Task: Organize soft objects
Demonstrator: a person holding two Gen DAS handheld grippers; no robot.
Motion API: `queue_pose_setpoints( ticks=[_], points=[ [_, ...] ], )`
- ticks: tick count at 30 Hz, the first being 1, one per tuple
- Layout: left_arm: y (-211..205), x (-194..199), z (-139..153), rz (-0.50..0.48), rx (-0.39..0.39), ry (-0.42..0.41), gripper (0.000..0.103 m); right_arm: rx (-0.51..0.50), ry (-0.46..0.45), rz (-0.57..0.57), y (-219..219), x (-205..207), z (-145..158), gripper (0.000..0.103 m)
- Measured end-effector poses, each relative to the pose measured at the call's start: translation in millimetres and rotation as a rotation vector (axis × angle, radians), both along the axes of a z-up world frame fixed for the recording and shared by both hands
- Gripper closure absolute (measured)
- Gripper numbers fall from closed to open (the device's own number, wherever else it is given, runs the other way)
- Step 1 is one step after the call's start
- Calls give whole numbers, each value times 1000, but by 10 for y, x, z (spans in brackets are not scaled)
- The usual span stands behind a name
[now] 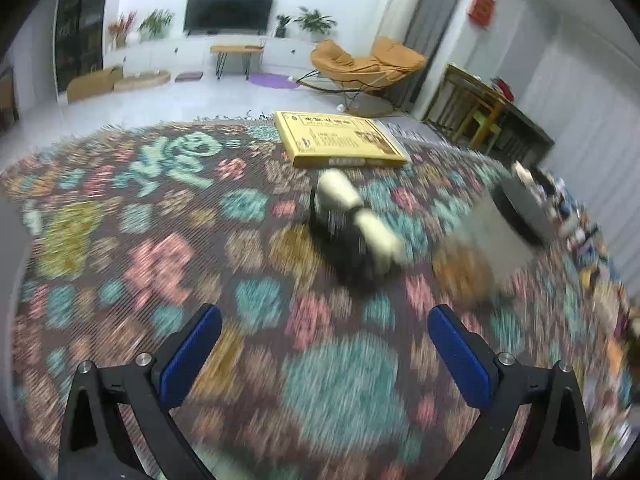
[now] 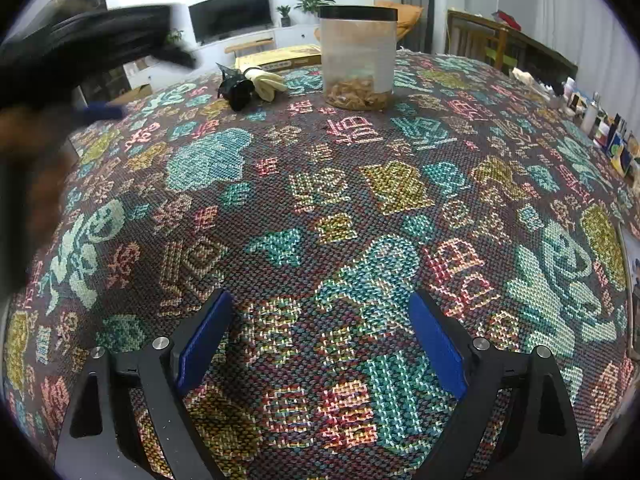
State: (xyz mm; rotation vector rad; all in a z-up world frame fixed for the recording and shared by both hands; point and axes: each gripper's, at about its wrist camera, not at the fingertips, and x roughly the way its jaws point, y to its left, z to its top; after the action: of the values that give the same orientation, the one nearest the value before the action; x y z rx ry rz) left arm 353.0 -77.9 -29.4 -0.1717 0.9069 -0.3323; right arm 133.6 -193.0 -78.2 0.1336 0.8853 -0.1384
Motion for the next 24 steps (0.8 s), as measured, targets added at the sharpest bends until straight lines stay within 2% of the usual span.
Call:
queue_pose_setpoints(
  ticks=[3,6,7,8,9,10,11,13,14,16,19,24],
  points=[
    [-123,363,-118,33,-47,26,6,-12,6,2,23,8,-1,11],
    [-260,580,-276,48,6,24,12,-17,9,3,35,8,3,11],
    [-295,644,-364,65,46,36,18,-19,10,5,40,10,3,11],
    [-280,666,-417,72,40,37,19,-21,11,6,46,12,2,11],
    [-220,665,-428,94,-3,12,20,-23,12,6,49,13,3,11],
    [-191,676,-445,115,-5,6,26,-25,13,6,52,15,2,11],
    [-158,696,-470,126,-10,15,39,-27,14,6,56,16,1,11],
    [-127,743,-524,80,-59,57,62,-30,15,7,59,18,0,11],
    [-124,729,-519,66,-46,59,62,-30,16,7,59,17,-1,11],
    [-114,641,-465,14,-9,48,62,-31,16,7,60,18,0,11],
    [31,333,-336,-49,2,35,62,-30,16,7,60,17,1,11],
    [421,-603,-73,-155,134,9,62,-30,16,7,60,18,0,11]
  ],
)
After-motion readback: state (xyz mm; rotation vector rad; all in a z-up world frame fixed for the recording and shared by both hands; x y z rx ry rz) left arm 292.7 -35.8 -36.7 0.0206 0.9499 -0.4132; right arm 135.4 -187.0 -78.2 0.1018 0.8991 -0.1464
